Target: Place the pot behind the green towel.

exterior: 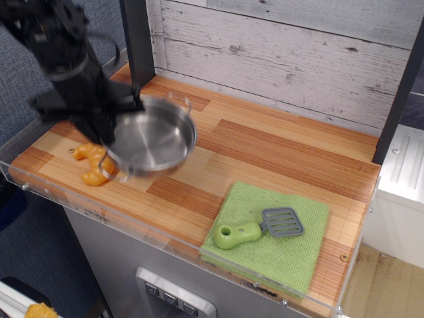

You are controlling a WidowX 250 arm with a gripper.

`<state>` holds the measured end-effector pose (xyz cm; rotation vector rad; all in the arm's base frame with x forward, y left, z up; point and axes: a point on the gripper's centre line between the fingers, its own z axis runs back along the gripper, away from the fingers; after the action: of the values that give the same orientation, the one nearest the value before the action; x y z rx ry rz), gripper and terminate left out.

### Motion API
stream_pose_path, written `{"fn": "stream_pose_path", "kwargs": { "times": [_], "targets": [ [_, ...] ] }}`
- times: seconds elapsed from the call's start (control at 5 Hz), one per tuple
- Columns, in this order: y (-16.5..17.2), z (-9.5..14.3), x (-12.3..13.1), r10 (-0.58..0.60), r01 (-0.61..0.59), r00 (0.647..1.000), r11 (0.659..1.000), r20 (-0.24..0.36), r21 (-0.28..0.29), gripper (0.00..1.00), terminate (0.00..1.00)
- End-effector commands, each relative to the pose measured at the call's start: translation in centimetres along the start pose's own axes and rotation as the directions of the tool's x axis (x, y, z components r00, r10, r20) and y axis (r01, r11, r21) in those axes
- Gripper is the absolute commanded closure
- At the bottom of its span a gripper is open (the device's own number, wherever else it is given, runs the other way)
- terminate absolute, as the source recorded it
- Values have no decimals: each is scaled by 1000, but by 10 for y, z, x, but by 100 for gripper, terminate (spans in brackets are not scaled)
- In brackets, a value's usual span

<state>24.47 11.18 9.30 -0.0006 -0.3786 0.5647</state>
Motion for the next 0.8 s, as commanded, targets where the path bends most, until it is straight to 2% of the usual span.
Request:
{"fn": "stream_pose_path", "kwargs": {
  "times": [0.0,0.4,0.6],
  "targets": [
    [-34,37,26,13,1,991,995,134,-97,100,0],
    [-95,16,20,-69,85,993,981,96,-174,100,0],
    [-112,3,19,-83,98,993,979,87,-178,100,0]
  ]
}}
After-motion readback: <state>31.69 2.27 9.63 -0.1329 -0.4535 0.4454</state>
